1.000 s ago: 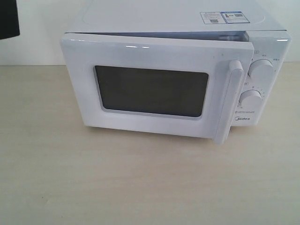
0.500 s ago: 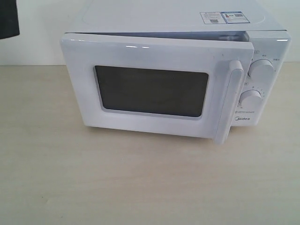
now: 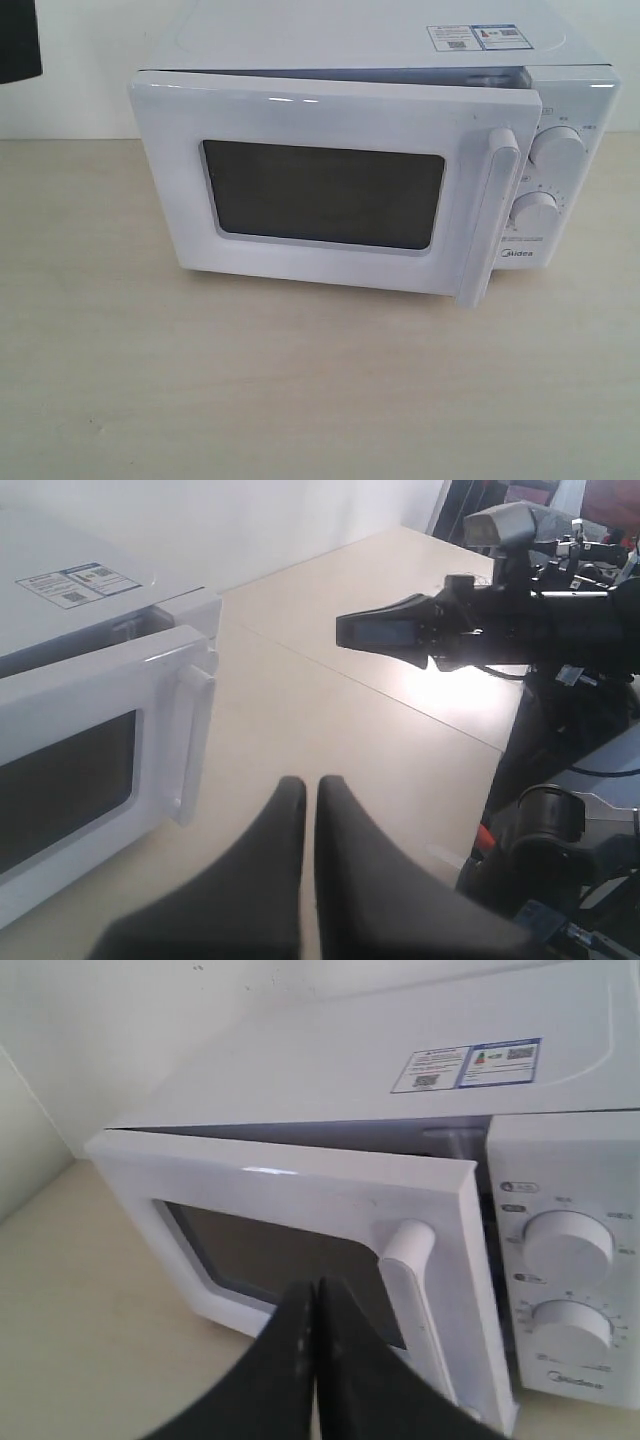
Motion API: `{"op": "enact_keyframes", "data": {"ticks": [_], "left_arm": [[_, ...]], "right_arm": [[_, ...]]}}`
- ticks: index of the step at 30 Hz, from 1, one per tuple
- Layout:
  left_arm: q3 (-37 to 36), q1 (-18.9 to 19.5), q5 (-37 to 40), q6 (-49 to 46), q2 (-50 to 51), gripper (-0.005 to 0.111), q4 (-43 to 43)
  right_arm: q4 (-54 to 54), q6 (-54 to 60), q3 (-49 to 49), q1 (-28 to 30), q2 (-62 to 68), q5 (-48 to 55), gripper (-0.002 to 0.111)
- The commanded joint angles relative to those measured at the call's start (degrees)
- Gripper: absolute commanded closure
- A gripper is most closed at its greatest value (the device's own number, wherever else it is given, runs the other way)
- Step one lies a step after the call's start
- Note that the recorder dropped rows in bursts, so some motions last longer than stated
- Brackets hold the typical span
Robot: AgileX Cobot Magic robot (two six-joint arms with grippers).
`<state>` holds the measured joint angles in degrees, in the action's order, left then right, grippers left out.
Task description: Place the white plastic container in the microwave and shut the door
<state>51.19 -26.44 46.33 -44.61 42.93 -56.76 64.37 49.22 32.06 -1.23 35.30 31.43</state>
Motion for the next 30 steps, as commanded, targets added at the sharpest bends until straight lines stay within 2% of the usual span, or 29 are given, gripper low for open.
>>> {"op": "enact_keyframes", "data": {"ticks": [1,5,10,13,19,30], "left_arm": [[0.1,-0.2,-0.1,0.5,-0.3,0.102,0.1],[0.1,-0.2,-0.1,0.5,-0.3,0.102,0.1],[0.1,-0.2,-0.1,0.5,-0.3,0.102,0.1],[0.1,-0.2,-0.1,0.5,-0.3,0.102,0.1],[0.1,-0.2,-0.1,0.5,-0.3,0.102,0.1],[0.1,-0.2,-0.1,0.5,-0.3,0.102,0.1]], "right_arm": [[14.2,11.2,0.5,0.1,5.8,0.9,0.108],[24.1,18.0,1.7,0.1,12.2,7.8,0.108],[29.3,22.8,1.9,-1.5,19.6,10.2,0.108],[32.0,27.2,1.9,-4.8,22.8,5.4,0.108],[35.6,35.3,4.3,-11.4,29.2,-10.6,0.108],[35.6,38.0,10.1,-11.4,37.5,-14.0,0.108]]}}
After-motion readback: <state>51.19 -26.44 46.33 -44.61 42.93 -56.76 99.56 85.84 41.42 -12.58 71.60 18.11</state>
